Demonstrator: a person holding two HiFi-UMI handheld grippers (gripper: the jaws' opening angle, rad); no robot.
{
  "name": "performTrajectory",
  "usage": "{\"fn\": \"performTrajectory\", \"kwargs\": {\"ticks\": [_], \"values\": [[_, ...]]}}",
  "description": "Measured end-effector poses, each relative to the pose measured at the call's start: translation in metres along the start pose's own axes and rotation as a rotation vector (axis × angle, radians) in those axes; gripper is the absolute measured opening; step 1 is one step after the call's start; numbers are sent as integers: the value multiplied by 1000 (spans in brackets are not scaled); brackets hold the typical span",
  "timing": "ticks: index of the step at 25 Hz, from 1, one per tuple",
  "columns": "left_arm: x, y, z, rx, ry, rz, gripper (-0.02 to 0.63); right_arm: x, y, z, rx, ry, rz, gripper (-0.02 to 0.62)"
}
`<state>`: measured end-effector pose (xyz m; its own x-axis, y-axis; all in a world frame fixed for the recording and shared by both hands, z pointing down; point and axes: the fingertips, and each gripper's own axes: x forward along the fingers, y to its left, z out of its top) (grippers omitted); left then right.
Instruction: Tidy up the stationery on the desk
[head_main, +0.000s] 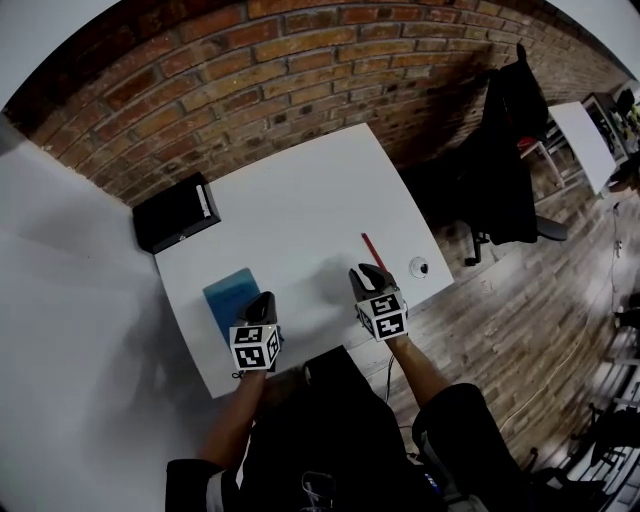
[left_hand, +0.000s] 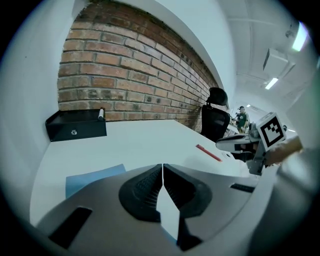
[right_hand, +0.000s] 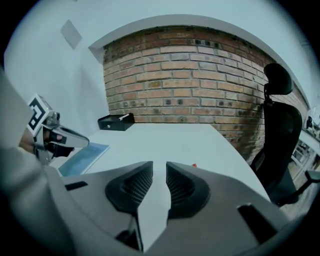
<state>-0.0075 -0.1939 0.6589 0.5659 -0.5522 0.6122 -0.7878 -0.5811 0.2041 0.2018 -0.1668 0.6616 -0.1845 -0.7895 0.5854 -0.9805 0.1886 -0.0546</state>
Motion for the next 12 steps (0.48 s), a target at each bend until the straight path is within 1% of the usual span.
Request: {"fn": "performTrajectory", "kwargs": {"ticks": [6,12], "values": [[-4,-2,-5,6,9,0,20,1,-42,-17,-105,86,-89,78],[-9,4,-9,7,19,15,20,11,-70,-37,-132,183,-112,78]]}}
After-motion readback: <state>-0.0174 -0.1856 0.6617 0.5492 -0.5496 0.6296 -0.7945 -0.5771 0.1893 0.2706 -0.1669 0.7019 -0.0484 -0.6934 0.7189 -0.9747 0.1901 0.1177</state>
